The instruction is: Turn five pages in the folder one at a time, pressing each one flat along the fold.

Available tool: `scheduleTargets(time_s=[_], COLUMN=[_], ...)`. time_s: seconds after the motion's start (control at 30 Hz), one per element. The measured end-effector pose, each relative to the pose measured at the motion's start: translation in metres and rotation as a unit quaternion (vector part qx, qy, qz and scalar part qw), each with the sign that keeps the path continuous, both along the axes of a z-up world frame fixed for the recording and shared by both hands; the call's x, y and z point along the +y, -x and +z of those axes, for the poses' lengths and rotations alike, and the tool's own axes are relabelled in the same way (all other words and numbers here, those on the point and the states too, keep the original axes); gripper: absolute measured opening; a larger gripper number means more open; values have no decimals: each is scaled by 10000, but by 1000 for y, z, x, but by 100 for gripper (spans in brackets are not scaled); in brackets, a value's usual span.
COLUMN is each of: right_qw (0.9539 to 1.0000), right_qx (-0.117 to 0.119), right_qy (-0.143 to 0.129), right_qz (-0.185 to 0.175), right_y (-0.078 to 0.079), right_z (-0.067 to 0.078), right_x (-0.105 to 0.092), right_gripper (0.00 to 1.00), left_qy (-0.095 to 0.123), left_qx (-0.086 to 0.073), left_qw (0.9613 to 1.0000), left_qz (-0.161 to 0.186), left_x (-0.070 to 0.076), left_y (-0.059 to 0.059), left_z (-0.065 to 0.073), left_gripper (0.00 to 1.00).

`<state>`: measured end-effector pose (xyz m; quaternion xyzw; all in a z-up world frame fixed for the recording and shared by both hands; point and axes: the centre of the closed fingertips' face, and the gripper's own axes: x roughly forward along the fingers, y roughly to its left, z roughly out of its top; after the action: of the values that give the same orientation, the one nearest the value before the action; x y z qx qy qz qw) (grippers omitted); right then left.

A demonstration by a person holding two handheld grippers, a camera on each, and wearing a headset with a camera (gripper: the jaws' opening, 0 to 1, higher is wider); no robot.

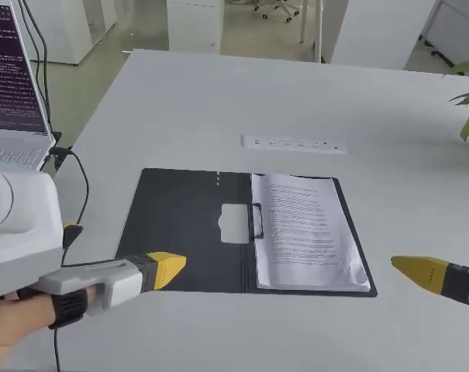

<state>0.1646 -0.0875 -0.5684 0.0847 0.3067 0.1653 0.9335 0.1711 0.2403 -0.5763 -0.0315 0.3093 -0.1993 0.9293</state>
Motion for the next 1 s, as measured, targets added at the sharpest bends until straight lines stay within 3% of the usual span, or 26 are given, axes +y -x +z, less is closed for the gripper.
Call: scheduleTargets(time_s=[0.43, 1.0], right_qw=[10000, 9997], right_qx=[38, 186], right_qy=[-44, -65], right_qz=[20, 165], right_y=[-2, -1], right_z=[-6, -28], right_x=[0, 4], right_gripper=[96, 95], left_qy=[-38, -148], left_qx=[25, -1], left_qw=[9999, 9973], left_qz=[-129, -718], left_x=[-12, -59], left_y=[-6, -25], left_z=[-4, -28], left_gripper=[82, 81])
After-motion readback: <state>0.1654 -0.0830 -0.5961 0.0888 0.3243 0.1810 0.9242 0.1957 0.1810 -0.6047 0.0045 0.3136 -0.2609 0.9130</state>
